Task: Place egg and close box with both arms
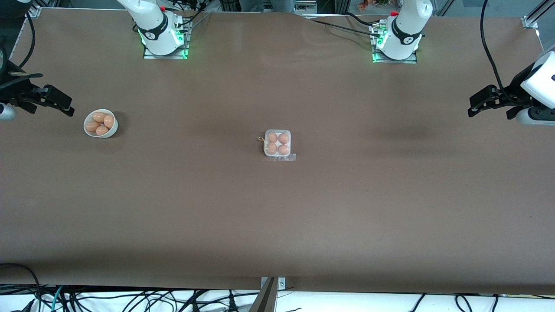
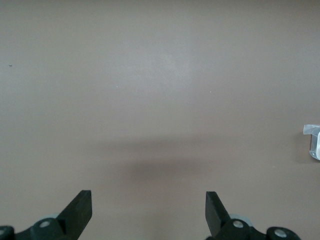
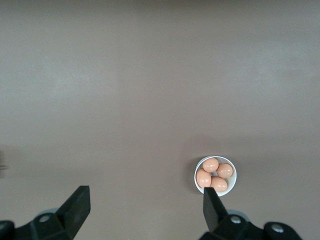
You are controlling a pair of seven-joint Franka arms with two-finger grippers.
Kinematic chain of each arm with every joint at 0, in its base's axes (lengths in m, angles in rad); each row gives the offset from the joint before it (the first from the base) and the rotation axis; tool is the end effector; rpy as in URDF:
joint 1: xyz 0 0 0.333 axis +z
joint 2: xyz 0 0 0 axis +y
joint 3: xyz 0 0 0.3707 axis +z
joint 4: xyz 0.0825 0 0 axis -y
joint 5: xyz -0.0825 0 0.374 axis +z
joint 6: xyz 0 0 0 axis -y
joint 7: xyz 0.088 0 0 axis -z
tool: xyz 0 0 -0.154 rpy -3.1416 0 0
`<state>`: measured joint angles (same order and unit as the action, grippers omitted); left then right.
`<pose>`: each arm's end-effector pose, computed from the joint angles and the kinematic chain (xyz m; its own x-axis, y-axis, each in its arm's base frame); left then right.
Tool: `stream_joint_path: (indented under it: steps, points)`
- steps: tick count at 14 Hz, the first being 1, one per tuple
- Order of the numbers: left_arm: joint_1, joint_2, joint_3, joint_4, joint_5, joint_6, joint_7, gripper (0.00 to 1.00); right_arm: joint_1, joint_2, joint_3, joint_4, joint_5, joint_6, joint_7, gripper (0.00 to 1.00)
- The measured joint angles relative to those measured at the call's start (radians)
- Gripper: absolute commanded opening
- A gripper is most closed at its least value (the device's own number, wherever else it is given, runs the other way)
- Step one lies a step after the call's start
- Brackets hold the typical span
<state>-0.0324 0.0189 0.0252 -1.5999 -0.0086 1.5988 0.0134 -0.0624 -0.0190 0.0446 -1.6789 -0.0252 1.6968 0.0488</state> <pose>0.5519 -0.0054 0.6108 0.9996 -0.0204 -0.0199 -0.0202 -0.9998 0.0084 0.5488 -0.0131 0.6035 0.9973 -0.0633 0.0381 -0.0643 -0.9976 0.0241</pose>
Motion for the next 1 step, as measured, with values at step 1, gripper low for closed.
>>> stream_joint_path:
  steps: [1]
  points:
    - [0.0, 0.0, 0.0, -0.001, 0.0, 0.0, 0.0, 1.0, 0.0, 0.0, 0.0, 0.0, 0.0, 0.0, 0.0, 1.0]
